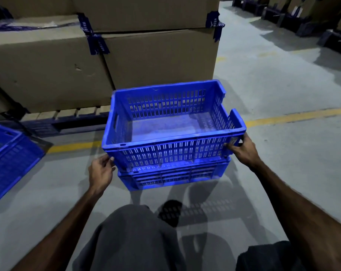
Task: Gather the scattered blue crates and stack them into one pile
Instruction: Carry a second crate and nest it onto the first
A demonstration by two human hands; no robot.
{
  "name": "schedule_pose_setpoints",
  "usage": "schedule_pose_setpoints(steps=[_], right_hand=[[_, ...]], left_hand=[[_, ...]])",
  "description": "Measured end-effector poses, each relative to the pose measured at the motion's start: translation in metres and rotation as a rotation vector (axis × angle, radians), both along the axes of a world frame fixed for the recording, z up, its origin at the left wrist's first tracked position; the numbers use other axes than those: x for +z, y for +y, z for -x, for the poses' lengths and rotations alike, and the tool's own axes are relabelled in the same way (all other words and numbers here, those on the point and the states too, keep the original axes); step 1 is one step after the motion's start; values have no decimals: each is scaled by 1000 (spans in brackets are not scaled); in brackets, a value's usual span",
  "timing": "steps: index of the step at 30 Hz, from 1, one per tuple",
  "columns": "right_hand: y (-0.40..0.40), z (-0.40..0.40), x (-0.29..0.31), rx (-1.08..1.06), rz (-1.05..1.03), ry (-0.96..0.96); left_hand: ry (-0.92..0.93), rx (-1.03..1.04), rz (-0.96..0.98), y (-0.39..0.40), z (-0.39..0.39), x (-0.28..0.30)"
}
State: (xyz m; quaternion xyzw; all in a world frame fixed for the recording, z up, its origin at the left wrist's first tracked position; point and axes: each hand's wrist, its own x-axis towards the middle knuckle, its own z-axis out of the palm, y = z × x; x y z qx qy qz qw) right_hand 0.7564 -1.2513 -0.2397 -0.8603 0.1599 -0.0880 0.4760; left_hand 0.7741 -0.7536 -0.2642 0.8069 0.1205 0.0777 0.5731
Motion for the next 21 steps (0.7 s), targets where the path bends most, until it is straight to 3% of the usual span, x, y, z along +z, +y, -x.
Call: schedule_pose_setpoints(steps=[21], right_hand=[[1, 8, -2, -13, 9, 19]], left_hand=[[-30, 0, -96, 3, 12, 2]])
